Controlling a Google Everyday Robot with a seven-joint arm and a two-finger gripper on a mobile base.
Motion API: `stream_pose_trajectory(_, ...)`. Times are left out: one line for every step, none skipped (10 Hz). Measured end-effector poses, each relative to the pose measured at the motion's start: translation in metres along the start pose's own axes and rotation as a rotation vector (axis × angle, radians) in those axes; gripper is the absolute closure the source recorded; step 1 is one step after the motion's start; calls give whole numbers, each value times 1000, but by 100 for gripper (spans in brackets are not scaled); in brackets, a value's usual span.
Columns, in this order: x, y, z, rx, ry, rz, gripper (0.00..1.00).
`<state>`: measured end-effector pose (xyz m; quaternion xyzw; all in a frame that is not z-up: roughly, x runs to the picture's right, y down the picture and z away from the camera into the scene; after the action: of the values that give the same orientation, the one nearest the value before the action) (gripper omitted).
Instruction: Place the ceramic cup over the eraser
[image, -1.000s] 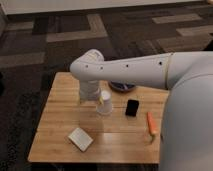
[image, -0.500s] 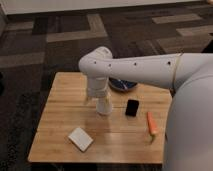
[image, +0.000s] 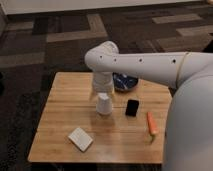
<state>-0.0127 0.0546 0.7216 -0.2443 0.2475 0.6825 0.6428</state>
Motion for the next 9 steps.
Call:
stream_pose_trajectory(-5,-2,1,0,1,-1,35)
stream_pose_trajectory(-8,-4,3,1,-1,-2,35)
stream_pose_trajectory(-12,-7,5,3,-3,-2,35)
stream_pose_trajectory(-16,-9,6,6,-7,-4,35)
stream_pose_trajectory(-19,-10,8,9,-9,-8,35)
stream_pose_trajectory(-22,-8,11,5,-12,-15,35)
stream_pose_trajectory(-24,-4,16,1,-13,-28,35)
stream_pose_trajectory(-25,-1,19,0,-12,-38,35)
stream_pose_trajectory(-26,3,22,1,-10,-50,35)
